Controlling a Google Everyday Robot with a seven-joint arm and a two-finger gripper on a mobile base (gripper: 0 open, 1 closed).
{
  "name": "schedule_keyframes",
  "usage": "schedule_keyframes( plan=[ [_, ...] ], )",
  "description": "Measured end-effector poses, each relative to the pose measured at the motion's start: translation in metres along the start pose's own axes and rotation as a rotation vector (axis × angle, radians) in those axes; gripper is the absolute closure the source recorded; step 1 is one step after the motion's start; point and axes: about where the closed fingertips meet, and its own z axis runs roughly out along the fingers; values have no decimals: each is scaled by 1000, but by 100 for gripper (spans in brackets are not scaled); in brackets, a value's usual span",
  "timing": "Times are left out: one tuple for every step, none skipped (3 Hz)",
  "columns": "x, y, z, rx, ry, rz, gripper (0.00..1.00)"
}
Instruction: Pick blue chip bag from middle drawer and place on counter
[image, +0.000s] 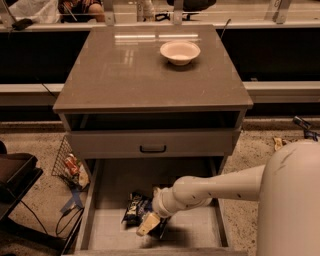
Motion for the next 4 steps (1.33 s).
schedule_keyframes(
  plan=[
    [19, 4, 33, -90, -11, 46, 18],
    [21, 6, 38, -103, -11, 53, 41],
    [21, 7, 39, -105, -11, 51, 64],
    [20, 9, 40, -108, -10, 51, 96]
  ],
)
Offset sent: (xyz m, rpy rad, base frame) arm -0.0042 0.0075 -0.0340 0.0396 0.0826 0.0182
